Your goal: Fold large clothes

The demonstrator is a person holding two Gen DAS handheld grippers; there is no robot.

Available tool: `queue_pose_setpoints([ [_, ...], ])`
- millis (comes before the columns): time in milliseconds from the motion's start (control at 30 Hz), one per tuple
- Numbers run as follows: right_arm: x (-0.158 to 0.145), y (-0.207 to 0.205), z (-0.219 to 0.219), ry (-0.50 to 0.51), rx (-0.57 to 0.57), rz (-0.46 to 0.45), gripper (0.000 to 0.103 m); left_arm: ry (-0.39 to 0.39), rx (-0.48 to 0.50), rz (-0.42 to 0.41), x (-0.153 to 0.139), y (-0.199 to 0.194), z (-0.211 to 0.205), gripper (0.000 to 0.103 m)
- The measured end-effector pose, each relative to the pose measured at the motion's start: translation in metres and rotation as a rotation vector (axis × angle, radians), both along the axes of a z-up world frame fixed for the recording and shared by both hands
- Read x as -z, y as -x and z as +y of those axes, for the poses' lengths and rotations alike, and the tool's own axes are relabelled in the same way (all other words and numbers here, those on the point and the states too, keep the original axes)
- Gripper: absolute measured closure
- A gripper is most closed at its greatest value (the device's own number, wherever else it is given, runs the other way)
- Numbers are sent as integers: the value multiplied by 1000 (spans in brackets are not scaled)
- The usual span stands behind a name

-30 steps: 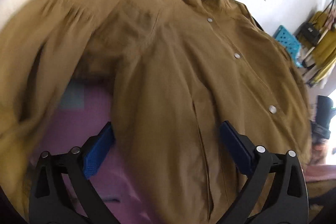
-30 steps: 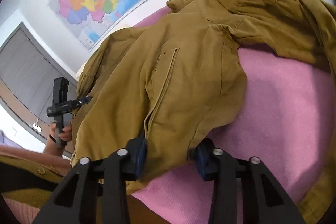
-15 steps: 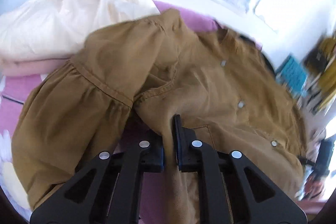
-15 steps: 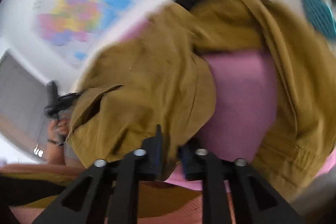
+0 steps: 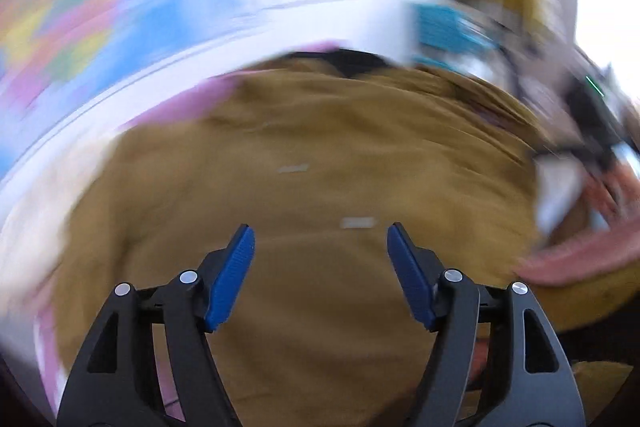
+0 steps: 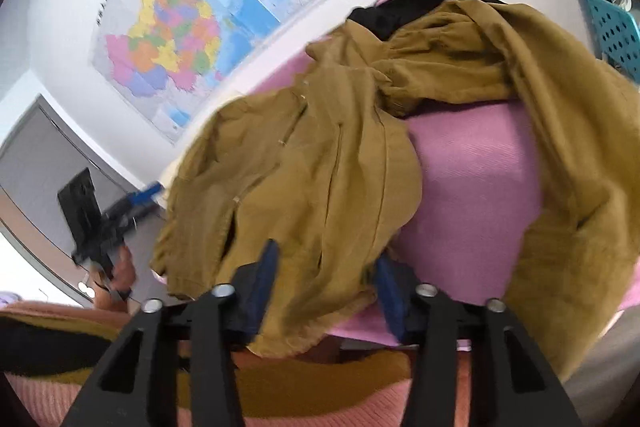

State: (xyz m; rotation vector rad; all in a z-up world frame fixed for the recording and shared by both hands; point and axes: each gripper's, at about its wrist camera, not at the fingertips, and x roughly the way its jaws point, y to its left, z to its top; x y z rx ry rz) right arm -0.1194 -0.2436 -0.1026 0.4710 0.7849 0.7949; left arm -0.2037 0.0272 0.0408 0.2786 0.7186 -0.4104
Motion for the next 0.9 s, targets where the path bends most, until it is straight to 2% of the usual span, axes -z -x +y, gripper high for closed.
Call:
queue_pose_setpoints([
  [100, -4, 3, -2, -75, 38, -29, 64, -15, 245, 42, 16, 6, -63, 34],
  [167, -11, 2, 1, -111, 55, -37, 69, -42, 384, 77, 29, 9, -101, 29],
  [233, -18, 4, 1, -161, 52, -60, 70, -111, 448, 65, 42, 13, -125, 29],
  [333, -26, 6, 3, -184, 60, -79, 70, -163, 531, 85, 57, 15, -153, 26],
  [367, -26, 6, 3, -188, 72, -79, 70, -173, 542, 93, 60, 15, -158, 28],
  [400, -26, 5, 3, -193, 78, -77, 70, -183, 542, 91, 63, 14, -163, 34],
  [433, -25, 5, 3, -192, 80, -79, 69, -184, 533, 89, 65, 11, -165, 54],
  [467, -24, 6, 1, -187, 93, -81, 68, -172, 534, 112, 66, 6, -167, 65],
  [533, -22, 12, -3, -166, 112, -102, 46, -112, 501, 136, 58, -8, -162, 76],
  [600, -20, 23, -11, -119, 144, -138, 34, -48, 435, 144, 45, -27, -152, 78],
  [700, -18, 41, -14, -25, 147, -214, 19, 77, 375, 195, 29, -51, -130, 85],
  [767, -17, 50, -5, 66, 132, -257, 17, 112, 350, 196, 22, -57, -122, 89],
  [833, -14, 54, 13, 186, 124, -301, 17, 114, 319, 193, 19, -65, -120, 92],
  [900, -5, 51, 37, 318, 107, -324, 17, 131, 321, 206, 24, -74, -127, 92],
])
